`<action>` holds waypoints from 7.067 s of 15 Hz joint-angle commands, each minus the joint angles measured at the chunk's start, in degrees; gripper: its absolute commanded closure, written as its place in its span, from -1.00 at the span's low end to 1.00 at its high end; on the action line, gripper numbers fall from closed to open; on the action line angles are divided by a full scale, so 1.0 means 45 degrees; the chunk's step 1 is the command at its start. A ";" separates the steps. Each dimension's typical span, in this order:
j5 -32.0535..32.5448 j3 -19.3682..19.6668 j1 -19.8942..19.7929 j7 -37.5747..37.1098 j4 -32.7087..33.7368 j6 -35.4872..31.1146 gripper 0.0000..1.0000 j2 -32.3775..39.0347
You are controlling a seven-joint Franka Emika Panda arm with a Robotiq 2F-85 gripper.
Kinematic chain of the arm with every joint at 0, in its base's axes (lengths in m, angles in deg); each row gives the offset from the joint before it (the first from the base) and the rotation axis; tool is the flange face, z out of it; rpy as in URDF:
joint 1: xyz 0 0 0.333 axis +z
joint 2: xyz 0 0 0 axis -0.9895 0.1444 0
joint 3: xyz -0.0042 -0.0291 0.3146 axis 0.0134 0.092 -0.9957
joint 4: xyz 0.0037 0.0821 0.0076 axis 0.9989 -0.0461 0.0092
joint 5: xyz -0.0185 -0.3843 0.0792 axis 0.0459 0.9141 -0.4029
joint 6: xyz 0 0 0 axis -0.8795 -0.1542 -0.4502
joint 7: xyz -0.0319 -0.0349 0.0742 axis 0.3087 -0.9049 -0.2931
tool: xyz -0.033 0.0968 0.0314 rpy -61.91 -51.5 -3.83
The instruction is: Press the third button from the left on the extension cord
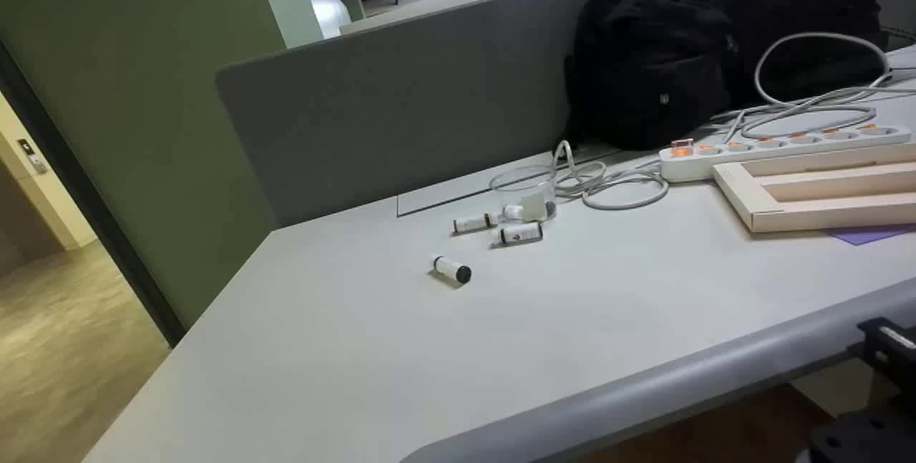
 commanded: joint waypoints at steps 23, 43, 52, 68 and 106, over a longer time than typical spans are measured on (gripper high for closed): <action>-0.1845 -0.0112 -0.1344 -0.2934 0.5376 -0.5827 -1.00 1.1759; -0.0386 0.1100 -0.0149 -0.7970 0.7791 -0.8281 0.88 1.6858; 0.0295 0.1726 0.0752 -0.9448 0.9302 -0.5867 1.00 1.7633; 0.1539 0.1620 0.0840 -0.9887 0.9846 -0.4225 1.00 1.7941; 0.1180 0.0580 0.0508 -0.8180 0.9268 -0.4827 1.00 1.6526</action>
